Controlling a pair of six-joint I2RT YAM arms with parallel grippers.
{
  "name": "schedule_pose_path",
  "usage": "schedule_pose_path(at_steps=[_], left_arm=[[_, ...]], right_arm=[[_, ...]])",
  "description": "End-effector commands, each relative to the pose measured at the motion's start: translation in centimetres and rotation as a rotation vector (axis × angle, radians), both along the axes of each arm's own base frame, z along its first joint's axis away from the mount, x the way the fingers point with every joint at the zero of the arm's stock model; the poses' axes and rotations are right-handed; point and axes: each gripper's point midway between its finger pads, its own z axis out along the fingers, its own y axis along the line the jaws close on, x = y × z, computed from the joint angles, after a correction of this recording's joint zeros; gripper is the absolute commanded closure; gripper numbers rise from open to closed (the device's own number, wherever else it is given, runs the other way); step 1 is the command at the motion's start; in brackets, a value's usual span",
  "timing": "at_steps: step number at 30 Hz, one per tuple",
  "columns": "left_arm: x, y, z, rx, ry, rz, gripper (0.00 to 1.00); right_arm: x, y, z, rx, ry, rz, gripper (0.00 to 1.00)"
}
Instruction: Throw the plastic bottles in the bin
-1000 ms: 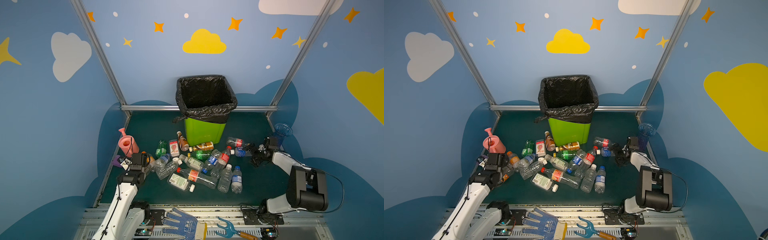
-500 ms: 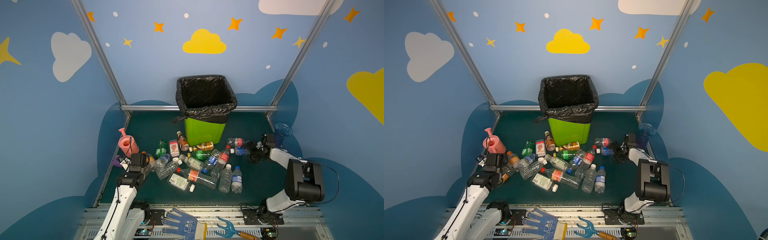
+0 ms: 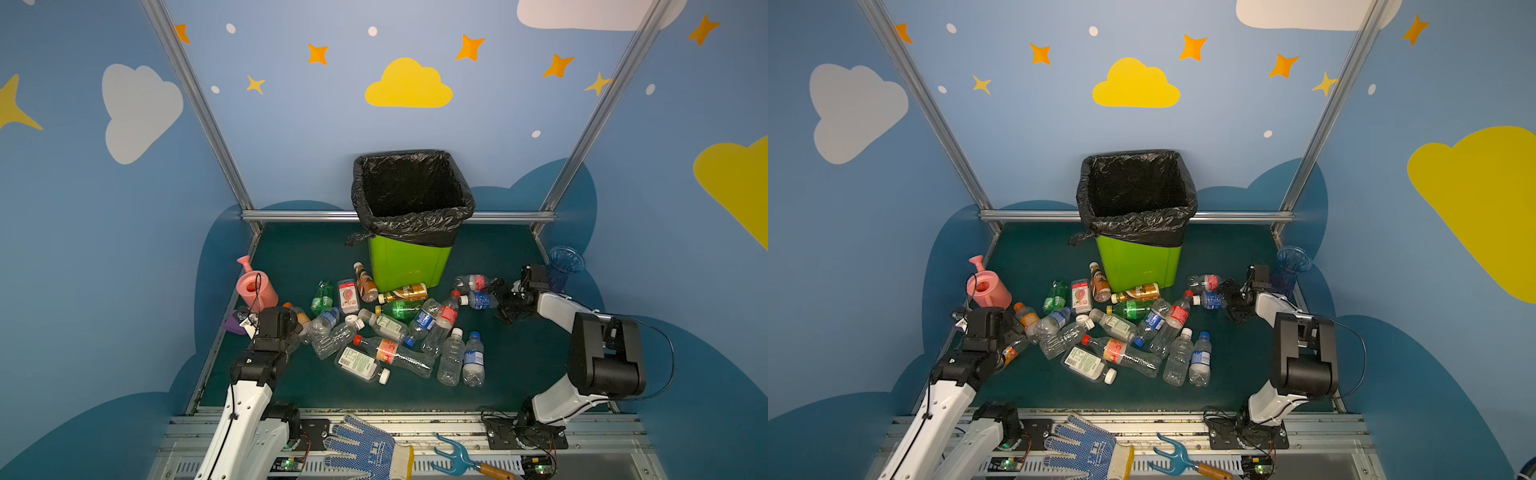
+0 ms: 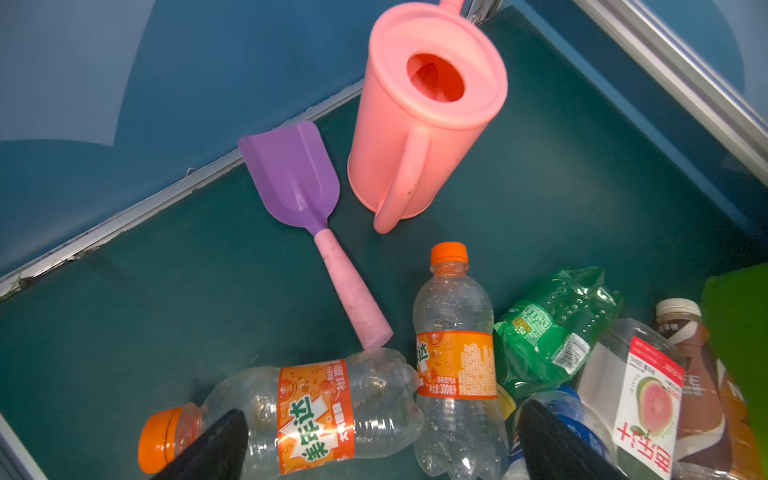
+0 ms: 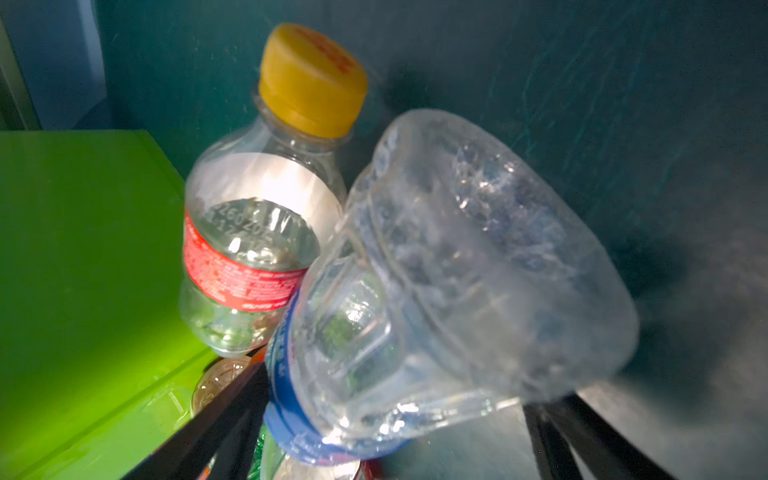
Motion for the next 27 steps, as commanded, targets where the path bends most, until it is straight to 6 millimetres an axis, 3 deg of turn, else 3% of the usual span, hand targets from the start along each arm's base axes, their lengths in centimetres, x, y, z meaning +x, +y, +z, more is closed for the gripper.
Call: schedule_pose_path(at_steps=[1, 16, 27], left_arm=[[0.5, -0.2, 0.5, 0.022, -0.023, -0.032, 0.00], [0.7, -0.4, 0.0, 0.026, -0.014, -0.044, 0.00], [0.6, -0.4, -0.5, 0.023, -0.006, -0.042, 0.00]], right_arm=[[-1.6, -0.9, -2.3, -0.052, 0.112, -0.044, 0.08], [-2.4, -0.9, -3.2, -0.067, 0.155, -0.039, 0.17], [-5.0, -1.1, -2.3, -0.078, 0.165, -0.046, 0.17]])
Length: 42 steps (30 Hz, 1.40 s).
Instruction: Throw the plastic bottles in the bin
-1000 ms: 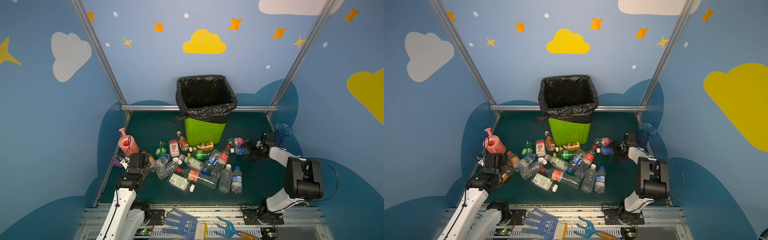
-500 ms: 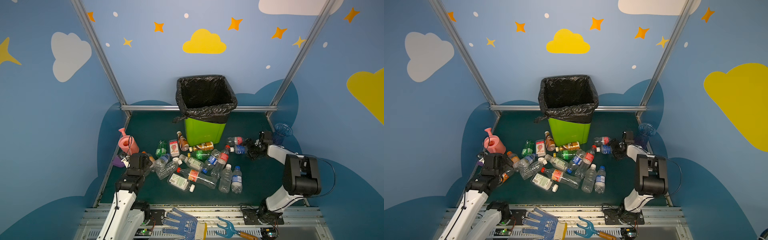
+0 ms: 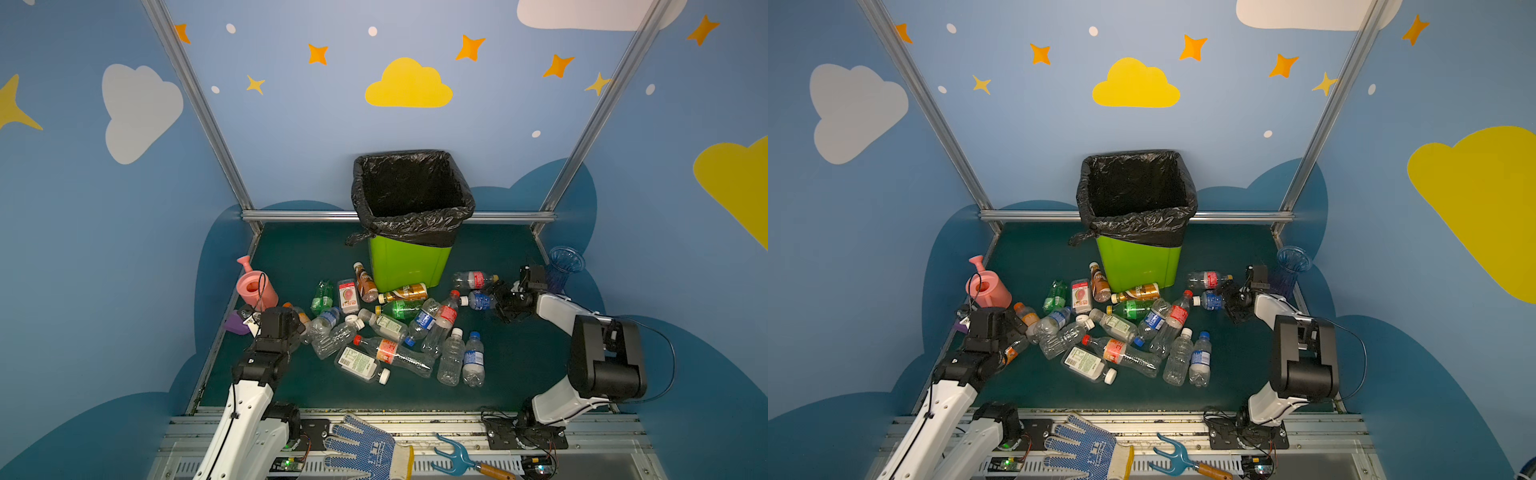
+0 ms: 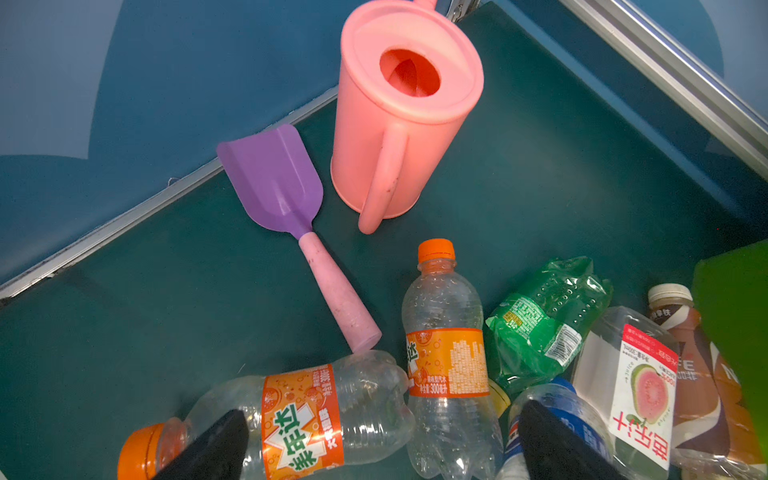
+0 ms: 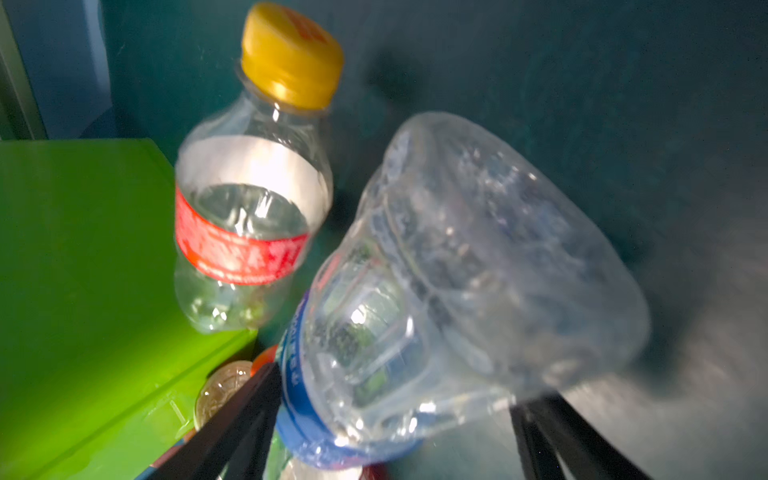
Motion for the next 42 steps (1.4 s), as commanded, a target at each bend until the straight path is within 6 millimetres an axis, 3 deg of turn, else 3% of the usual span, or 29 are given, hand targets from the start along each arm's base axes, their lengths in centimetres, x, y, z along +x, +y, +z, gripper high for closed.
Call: schedule_pose_path(at_steps=[1, 10, 17, 24, 32, 36, 42], left_arm=[[0.1, 0.0, -0.2, 0.008, -0.003, -0.004, 0.00], [0.2, -0.1, -0.8, 0.003, 0.008, -0.008, 0.00], [0.2, -0.3, -1.3, -0.004, 0.015, -0.014, 0.00], [0.1, -0.2, -1.2, -0.006, 0.004, -0.010, 0.00], [-0.1, -0.1, -1.1, -0.007, -0.007, -0.001, 0.00], [0.1, -0.2, -1.4, -0.013, -0.005, -0.005, 0.00], [0.4, -0.4, -2.0, -0.017, 0.013, -0.011, 0.00]], right_arm=[[-4.4, -1.1, -2.1, -0.062, 0.159, -0.030, 0.17], [-5.1, -2.0, 2.0, -0.085, 0.079, -0.108, 0.11], [-2.8, -1.2, 1.6, -0.047, 0.068, -0.089, 0.09], [-1.1, -1.5, -0.8, -0.069, 0.119, -0.084, 0.08], [-3.5, -1.7, -0.5, -0.098, 0.132, -0.092, 0.08], [-3.2, -1.9, 1.6, -0.107, 0.085, -0.098, 0.08], [1.6, -2.3, 7.2, -0.129, -0.059, -0.087, 0.08]])
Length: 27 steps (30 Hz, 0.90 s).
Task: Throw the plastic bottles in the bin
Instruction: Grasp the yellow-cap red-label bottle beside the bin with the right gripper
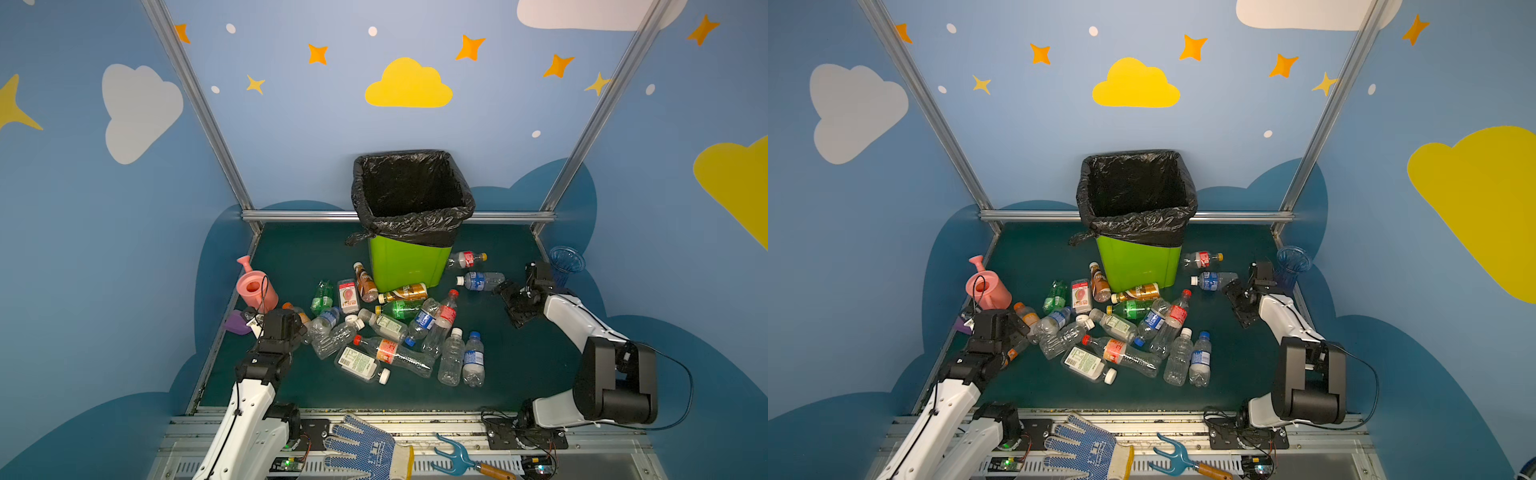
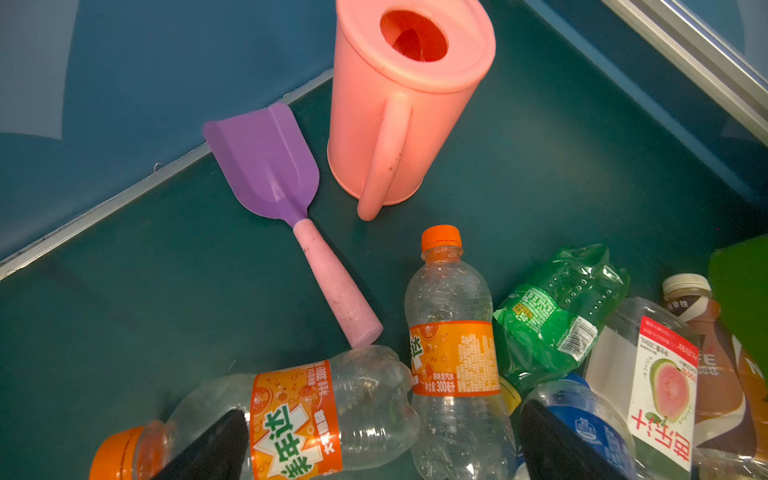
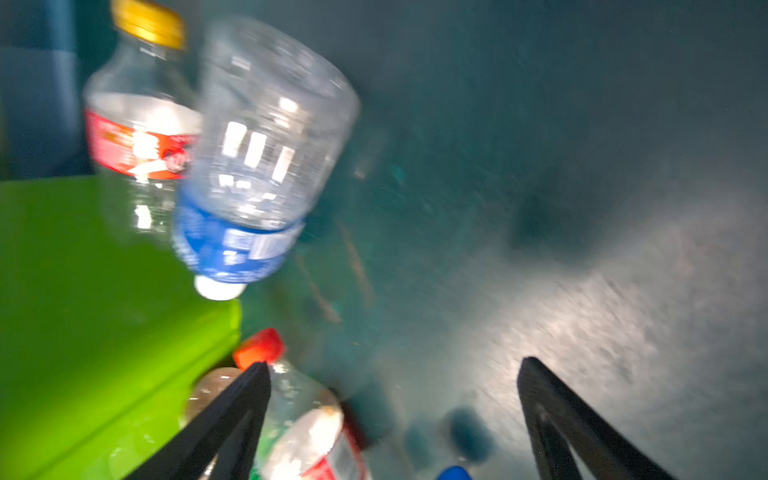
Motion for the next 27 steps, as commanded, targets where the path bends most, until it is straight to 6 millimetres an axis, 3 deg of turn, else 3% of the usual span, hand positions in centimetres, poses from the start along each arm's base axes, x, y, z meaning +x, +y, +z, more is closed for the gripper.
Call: schedule_pose_path(at_steps=[1, 5, 9, 12, 13, 16, 19, 27], left_arm=[[0.2, -0.1, -0.4, -0.006, 0.001, -0.002, 0.00], [0.2, -0.2, -0.9, -0.009, 0.005, -0.001, 0.00], [0.3, -0.2, -1.0, -0.008, 0.010, -0.001, 0.00], [0.5, -0.2, -1.1, -0.005, 0.017, -0.005, 0.00], [0.5, -0.2, -1.1, -0.005, 0.020, -0.006, 0.00], [0.4, -0.1, -1.2, -0.008, 0.024, 0.001, 0.00], [0.4, -0.1, -1.1, -0.007, 0.019, 0.003, 0.00], [0.0, 0.2, -0.8, 0.002, 0.001, 0.015, 0.00]], right_arm=[[3.5, -0.4, 3.5, -0.020, -0.085, 0.012, 0.08], [8.2, 0.2, 5.4, -0.036, -0.126, 0.050, 0.08], [14.9, 0.7, 6.4, -0.122, -0.161, 0.155, 0.08], [20.1, 3.7, 5.6, -0.104, -0.191, 0.351, 0.08], [21.3, 4.6, 4.3, -0.073, -0.168, 0.402, 0.08], [24.4, 5.6, 3.6, -0.111, -0.195, 0.482, 0.04], [26.0, 7.1, 3.0, -0.131, -0.229, 0.541, 0.04], [23.8, 9.0, 0.0, -0.210, -0.132, 0.642, 0.04]])
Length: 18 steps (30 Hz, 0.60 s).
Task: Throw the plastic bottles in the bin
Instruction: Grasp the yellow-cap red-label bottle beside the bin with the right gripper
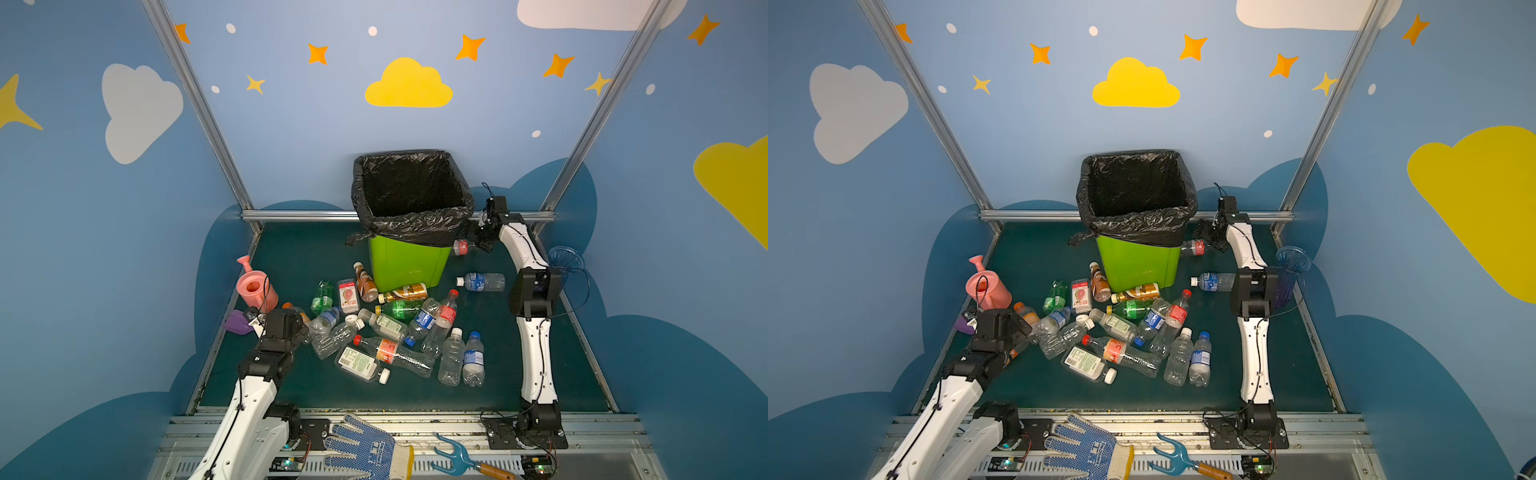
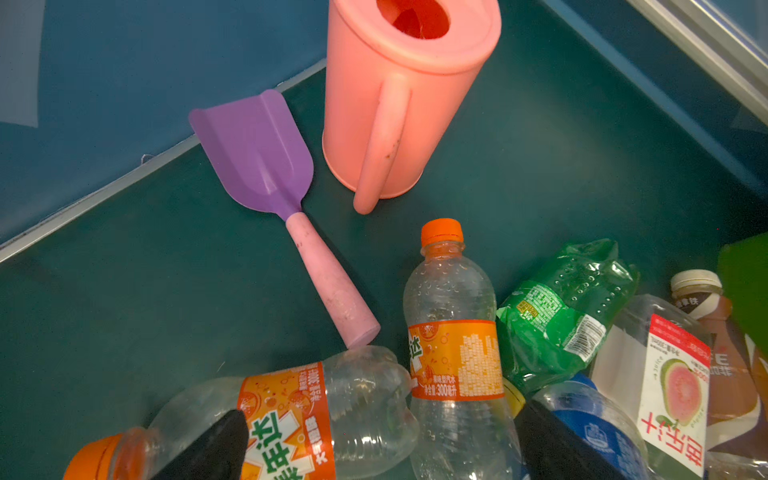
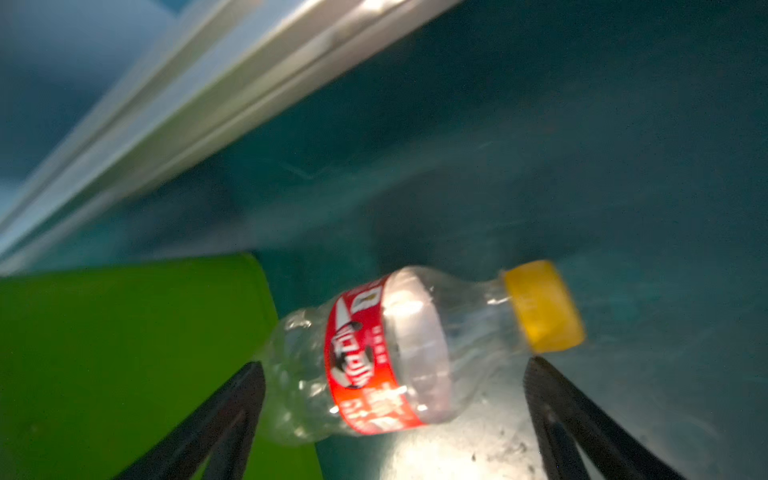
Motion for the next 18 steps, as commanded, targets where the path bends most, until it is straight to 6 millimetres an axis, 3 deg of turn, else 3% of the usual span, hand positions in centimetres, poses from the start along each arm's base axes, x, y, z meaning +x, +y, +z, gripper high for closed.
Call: schedule_pose_path(at_steps=[1, 6, 10, 18], left_arm=[[-0.4, 0.3, -0.2, 0.007, 0.005, 0.018, 0.00], [-0.4, 0.2, -0.3, 0.002, 0.005, 0.016, 0.00], [-0.4, 0.2, -0.3, 0.001, 0.004, 0.014, 0.00], [-0.5, 0.3, -0.2, 0.005, -0.002, 0.018, 0.00]], right_arm=[[-1.9, 0.7, 0.7, -0.037, 0.024, 0.053, 0.04], [-3.5, 1.2, 0.8, -0.026, 0.032, 0.045, 0.05], [-4.4, 0.9, -0.4, 0.001, 0.103, -0.005, 0.05], [-2.6, 0.4, -2.8, 0.087, 0.155, -0.163, 0.04]])
